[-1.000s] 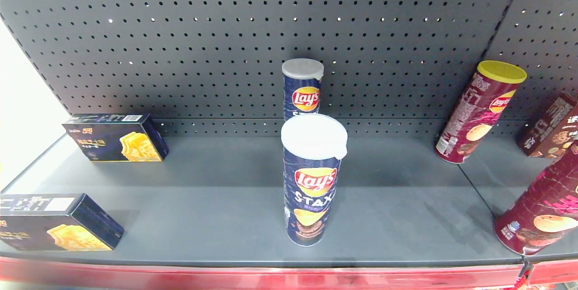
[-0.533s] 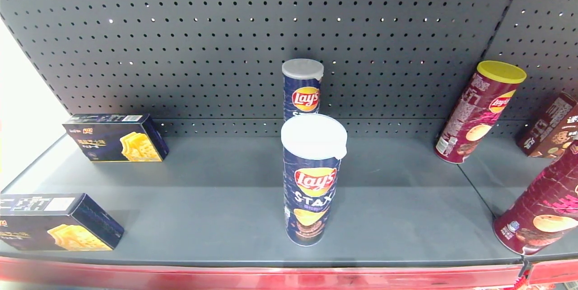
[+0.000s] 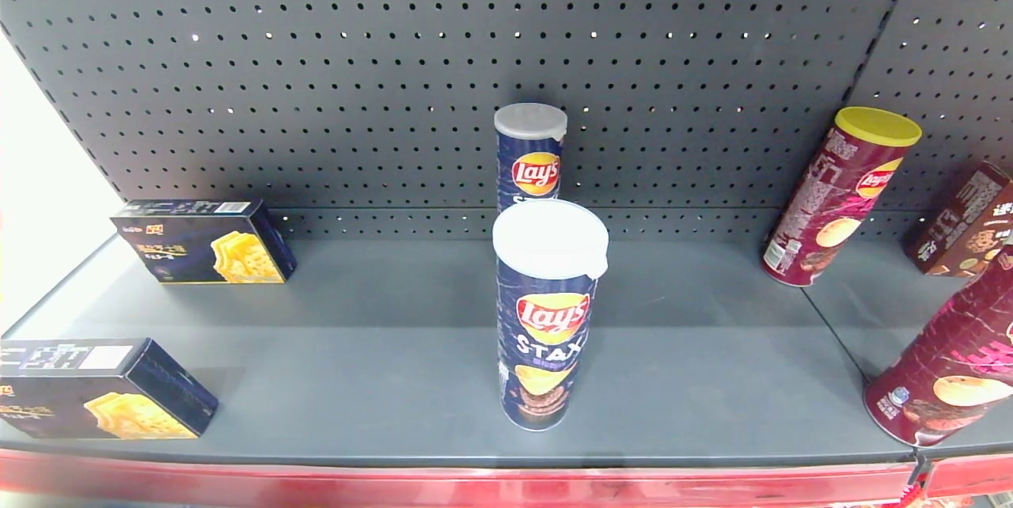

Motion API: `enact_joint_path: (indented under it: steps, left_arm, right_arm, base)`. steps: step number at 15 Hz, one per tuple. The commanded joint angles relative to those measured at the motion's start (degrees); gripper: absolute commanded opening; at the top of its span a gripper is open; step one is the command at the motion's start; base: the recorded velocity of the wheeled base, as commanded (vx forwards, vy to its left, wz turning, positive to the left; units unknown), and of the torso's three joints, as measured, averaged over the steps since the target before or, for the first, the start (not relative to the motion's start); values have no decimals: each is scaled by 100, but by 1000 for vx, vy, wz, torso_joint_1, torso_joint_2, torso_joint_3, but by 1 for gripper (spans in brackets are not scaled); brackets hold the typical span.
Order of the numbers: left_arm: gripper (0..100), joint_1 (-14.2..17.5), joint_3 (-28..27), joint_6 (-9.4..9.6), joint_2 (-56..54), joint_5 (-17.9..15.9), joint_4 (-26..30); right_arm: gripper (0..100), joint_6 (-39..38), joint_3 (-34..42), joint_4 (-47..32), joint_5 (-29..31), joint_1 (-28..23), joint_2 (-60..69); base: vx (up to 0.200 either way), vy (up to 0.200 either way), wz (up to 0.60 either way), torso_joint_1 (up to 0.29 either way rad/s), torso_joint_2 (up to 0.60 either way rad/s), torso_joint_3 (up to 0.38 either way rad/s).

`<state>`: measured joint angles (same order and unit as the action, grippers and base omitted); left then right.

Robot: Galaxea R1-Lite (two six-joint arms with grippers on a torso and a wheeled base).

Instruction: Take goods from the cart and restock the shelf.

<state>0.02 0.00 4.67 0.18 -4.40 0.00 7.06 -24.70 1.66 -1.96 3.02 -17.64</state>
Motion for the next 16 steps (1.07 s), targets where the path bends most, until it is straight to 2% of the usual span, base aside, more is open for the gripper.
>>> enact_joint_path:
  steps: [1,6,8,10,11,16]
  left_arm:
    - [100,6,0,-1,8,1,0]
    - [100,6,0,-1,8,1,0]
    - [100,6,0,-1,8,1,0]
    - [100,6,0,-1,8,1,0]
    - [100,6,0,-1,8,1,0]
    - [100,6,0,-1,8,1,0]
  right_arm:
    - [100,-126,615,124,-94,-294,498]
    - [100,-407,2373,1038,-85,-135,903]
    - [100,-521,2470,265,-59,-162,1377]
    - [100,-565,2470,133,-85,-302,1694]
    - [100,-618,2452,-245,-59,-302,1764]
    - [100,-723,2452,-192,-23,-294,1764]
  base:
    - [0,0,0,0,0,0]
    - [0,0,0,0,0,0]
    - [0,0,0,0,0,0]
    - [0,0,0,0,0,0]
    - [0,0,0,0,0,0]
    - [0,0,0,0,0,0]
